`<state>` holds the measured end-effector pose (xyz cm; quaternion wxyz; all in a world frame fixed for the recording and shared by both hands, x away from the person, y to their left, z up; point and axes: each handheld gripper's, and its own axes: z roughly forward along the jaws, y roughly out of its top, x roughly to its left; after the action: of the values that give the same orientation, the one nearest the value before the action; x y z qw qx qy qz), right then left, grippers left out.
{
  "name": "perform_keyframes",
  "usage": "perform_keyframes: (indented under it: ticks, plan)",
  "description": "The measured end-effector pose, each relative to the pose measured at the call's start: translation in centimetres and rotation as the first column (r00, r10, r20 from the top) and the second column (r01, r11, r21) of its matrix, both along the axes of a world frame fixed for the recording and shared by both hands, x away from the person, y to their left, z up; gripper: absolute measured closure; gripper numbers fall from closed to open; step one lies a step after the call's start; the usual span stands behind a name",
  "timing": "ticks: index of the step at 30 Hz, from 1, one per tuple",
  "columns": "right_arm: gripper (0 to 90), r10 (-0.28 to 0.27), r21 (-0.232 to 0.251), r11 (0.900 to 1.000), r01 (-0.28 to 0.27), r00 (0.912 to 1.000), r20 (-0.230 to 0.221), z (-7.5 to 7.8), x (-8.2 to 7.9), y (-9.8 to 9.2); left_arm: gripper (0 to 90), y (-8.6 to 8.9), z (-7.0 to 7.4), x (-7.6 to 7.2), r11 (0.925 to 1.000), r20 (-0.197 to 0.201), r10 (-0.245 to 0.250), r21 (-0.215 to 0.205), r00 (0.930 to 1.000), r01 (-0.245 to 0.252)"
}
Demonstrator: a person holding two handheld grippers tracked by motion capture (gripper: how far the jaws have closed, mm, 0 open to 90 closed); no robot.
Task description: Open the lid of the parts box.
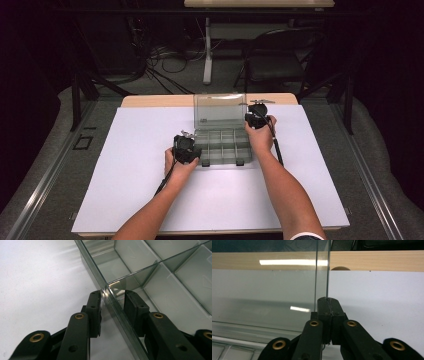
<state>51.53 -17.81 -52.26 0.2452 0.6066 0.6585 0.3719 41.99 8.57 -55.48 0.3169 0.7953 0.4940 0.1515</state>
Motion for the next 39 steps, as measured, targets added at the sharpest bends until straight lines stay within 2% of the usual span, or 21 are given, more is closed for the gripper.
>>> perform_keyframes:
  ticks: [16,17,24,30,31,39]
  plan:
    - [89.9,-0.001,0.015,1.0,0.001,1.0,-0.007,-0.6,0.4,-0.1,67.5,0.0,0.0,0.0,1.0,0.0,0.003,0.0,1.0,-0.003]
    - [89.9,-0.006,0.013,1.0,0.006,0.9997,-0.023,-1.2,0.7,-0.1,67.5,0.0,0.0,0.0,1.0,0.0,0.003,0.0,1.0,-0.003]
    - [89.9,-0.014,0.025,1.0,0.015,0.999,-0.043,-1.5,0.9,-0.1,67.6,-0.1,0.0,-0.1,1.0,0.006,0.008,0.005,0.9999,-0.008]
    - [89.6,-0.02,0.037,0.999,0.023,0.9963,-0.083,-1.7,1.1,-0.1,67.7,-0.1,0.0,-0.1,1.0,0.007,0.008,0.004,0.9999,-0.008]
    - [89.6,-0.01,0.023,1.0,0.012,0.9962,-0.087,-1.7,1.1,-0.2,67.7,-0.1,0.0,-0.1,1.0,0.007,0.008,0.004,0.9999,-0.008]
    - [89.1,-0.001,0.019,1.0,0.002,0.9963,-0.086,-1.8,1.1,-0.2,67.7,0.0,0.0,-0.1,1.0,0.002,0.005,0.001,1.0,-0.005]
